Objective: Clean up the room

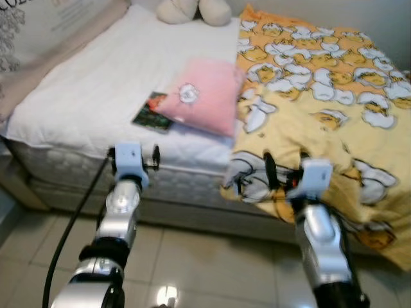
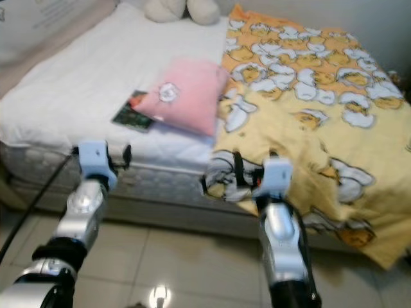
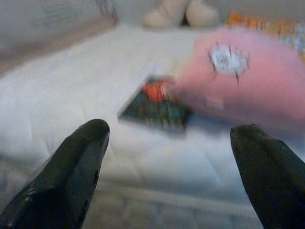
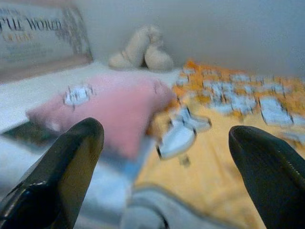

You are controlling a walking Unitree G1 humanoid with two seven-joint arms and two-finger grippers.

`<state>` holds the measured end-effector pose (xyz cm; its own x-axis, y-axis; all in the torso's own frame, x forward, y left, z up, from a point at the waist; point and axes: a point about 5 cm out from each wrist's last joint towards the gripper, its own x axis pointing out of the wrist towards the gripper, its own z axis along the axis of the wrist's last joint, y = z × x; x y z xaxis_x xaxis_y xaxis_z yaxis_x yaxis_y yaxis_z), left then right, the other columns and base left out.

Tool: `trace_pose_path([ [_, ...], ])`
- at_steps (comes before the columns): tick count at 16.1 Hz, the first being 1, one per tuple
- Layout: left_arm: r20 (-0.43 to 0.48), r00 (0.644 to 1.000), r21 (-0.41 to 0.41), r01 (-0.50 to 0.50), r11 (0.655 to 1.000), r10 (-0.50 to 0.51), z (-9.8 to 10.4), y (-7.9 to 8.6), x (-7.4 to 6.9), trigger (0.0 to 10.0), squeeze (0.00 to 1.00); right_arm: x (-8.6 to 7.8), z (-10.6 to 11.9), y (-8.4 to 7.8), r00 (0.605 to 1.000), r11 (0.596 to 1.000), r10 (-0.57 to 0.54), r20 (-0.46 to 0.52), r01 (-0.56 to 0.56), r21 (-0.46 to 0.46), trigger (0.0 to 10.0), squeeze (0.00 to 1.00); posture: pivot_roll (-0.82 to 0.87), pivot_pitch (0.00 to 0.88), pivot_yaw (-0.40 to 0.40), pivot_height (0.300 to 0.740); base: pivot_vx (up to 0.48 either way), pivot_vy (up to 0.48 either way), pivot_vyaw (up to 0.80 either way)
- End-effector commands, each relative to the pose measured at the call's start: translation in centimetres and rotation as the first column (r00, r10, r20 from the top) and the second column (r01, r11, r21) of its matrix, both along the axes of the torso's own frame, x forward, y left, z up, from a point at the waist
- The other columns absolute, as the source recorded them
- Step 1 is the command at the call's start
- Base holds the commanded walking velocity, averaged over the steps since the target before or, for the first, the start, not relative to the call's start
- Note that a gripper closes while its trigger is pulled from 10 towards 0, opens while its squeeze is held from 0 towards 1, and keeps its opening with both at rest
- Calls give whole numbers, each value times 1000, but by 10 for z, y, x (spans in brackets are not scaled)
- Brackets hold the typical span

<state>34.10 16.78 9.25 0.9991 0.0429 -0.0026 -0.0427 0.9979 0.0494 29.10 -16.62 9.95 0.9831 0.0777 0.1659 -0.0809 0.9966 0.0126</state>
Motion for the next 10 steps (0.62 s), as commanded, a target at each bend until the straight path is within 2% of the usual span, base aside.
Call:
trace_pose_path([
  [1, 43, 998, -49, 39, 998, -37, 12, -15, 5, 10000, 0, 0, -2, -12, 998, 999, -50, -31, 50, 4, 10000, 1000, 45, 0, -25, 740, 0, 0, 0],
  [2, 79, 995, -64, 73, 995, -68, 22, -20, 9, 10000, 0, 0, -5, -9, 999, 1000, -18, -46, 19, 21, 10000, 725, 47, 0, -26, 740, 0, 0, 0],
  [3, 117, 990, -30, 84, 996, -80, 30, -23, 11, 10000, 0, 1, -12, -14, 994, 998, -66, -87, 65, -23, 10000, 0, 47, 0, -25, 740, 450, 0, 0],
  [6, 133, 987, -6, 89, 996, -88, 37, -25, 13, 10000, 0, 3, -12, -16, 989, 995, -97, -109, 100, 22, 10000, 0, 44, 0, -23, 740, 458, 0, 0],
  [10, 130, 985, -19, 112, 993, -109, 39, -27, 15, 10000, 0, 3, -15, -21, 985, 993, -112, -128, 115, 9, 10000, 0, 36, 0, -20, 740, 458, 0, 0],
])
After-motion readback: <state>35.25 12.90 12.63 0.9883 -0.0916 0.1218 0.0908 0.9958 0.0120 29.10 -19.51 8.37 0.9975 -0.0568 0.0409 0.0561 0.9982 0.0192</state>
